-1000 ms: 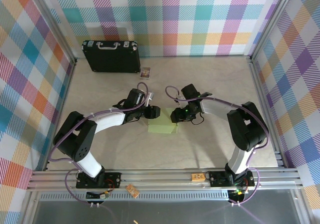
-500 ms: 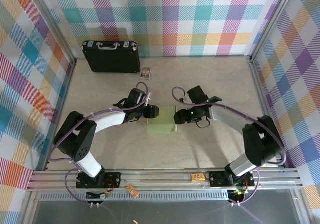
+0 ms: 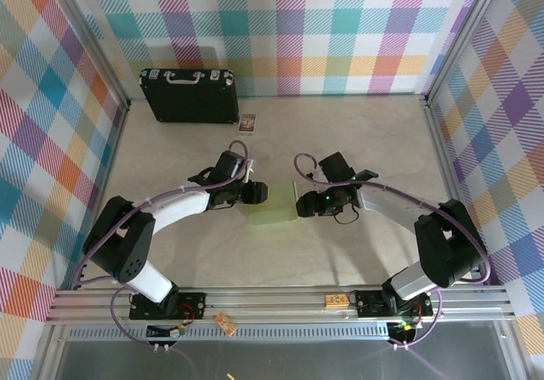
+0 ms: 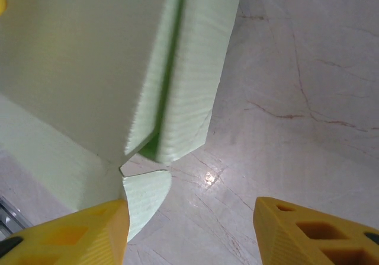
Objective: Fold the paper box
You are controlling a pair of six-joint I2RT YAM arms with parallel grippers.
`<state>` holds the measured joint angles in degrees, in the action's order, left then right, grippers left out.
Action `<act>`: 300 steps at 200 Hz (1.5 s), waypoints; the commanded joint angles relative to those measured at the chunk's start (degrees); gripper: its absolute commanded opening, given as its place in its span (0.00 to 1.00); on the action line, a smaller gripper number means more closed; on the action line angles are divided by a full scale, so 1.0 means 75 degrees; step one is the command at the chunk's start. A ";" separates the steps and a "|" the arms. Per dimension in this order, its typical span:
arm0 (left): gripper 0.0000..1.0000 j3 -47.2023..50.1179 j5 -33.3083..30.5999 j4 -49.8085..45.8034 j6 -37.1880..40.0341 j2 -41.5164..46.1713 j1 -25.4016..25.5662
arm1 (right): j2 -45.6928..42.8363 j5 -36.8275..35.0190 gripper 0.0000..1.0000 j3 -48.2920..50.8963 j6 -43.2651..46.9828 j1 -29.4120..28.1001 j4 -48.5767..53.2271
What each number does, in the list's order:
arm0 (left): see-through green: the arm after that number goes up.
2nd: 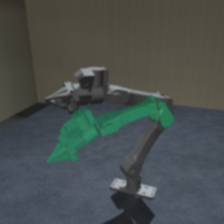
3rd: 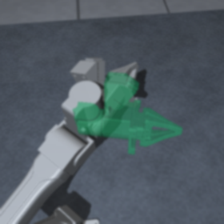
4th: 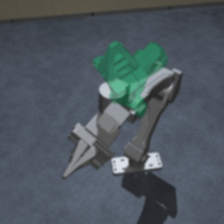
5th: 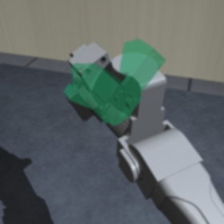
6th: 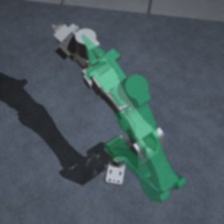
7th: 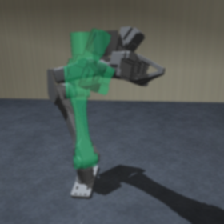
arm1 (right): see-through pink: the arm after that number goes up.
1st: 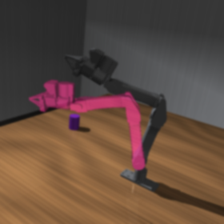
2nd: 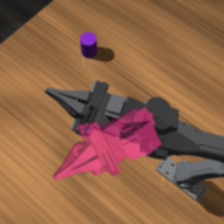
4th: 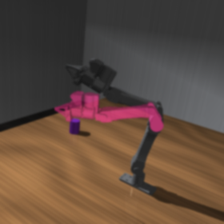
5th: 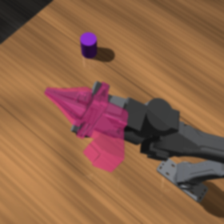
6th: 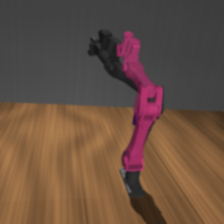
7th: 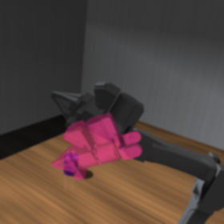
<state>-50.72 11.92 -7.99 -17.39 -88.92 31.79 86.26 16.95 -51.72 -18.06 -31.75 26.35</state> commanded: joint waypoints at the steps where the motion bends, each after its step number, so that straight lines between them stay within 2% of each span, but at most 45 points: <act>1: 0.56 -0.0036 -0.0003 -0.0523 -0.0184 0.0494 0.0072 | 0.0155 0.0014 0.58 -0.0377 -0.0076 -0.0033 -0.0140; 27: 0.56 0.0140 -0.0339 -0.0686 -0.0259 0.0867 0.0064 | 0.0260 -0.0097 0.58 -0.0408 -0.0032 -0.0039 -0.0170; 59: 0.57 0.0245 -0.0715 -0.0890 -0.0183 0.0782 0.0062 | 0.0329 0.0052 0.58 -0.0469 0.0004 -0.0033 -0.0251; 86: 0.57 0.0288 -0.0369 -0.0781 -0.0211 0.0401 0.0085 | 0.0144 0.0046 0.58 -0.0302 0.0047 -0.0021 -0.0289; 125: 0.56 0.0655 -0.0406 -0.0909 -0.0332 0.0202 0.0314 | -0.0482 -0.0358 0.61 0.0075 -0.0236 0.0002 -0.0312; 155: 0.57 0.1441 0.0337 -0.0257 -0.1084 0.0856 0.0490 | -0.0250 -0.0448 0.62 0.0011 -0.0279 0.0046 -0.0429; 185: 0.58 0.2354 0.1180 0.0390 -0.1924 0.2153 0.0673 | 0.0367 -0.0319 0.62 -0.0339 -0.0231 0.0306 -0.0617; 202: 0.60 0.2469 0.1478 0.0055 -0.2082 0.3001 0.0690 | 0.0894 -0.0218 0.62 -0.0742 -0.0092 0.0463 -0.0536; 218: 0.62 0.2249 0.0994 -0.0815 -0.1863 0.3869 0.0695 | 0.1363 -0.0209 0.61 -0.1107 0.0015 0.0572 -0.0467; 239: 0.66 0.1747 -0.0157 -0.1819 -0.1319 0.4426 0.0671 | 0.1713 -0.0201 0.61 -0.1452 0.0103 0.0667 -0.0400; 258: 0.72 0.1038 -0.1164 -0.2352 -0.0803 0.3898 0.0599 | 0.1528 -0.0391 0.61 -0.1303 0.0031 0.0728 -0.0483; 268: 0.73 0.0727 -0.1527 -0.2309 -0.0602 0.3228 0.0480 | 0.1247 -0.0564 0.61 -0.1075 -0.0041 0.0728 -0.0534; 282: 0.74 0.0297 -0.1350 -0.2144 -0.0305 0.2019 0.0241 | 0.0676 -0.0739 0.62 -0.0665 -0.0204 0.0729 -0.0593; 300: 0.70 -0.0280 -0.0691 -0.2253 0.0007 0.0696 0.0176 | -0.0259 -0.0562 0.62 0.0120 -0.0555 0.0718 -0.0712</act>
<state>-49.50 5.74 -20.93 -22.61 -72.47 34.28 93.27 12.45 -56.64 -19.18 -26.57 21.82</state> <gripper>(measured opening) 0.717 0.619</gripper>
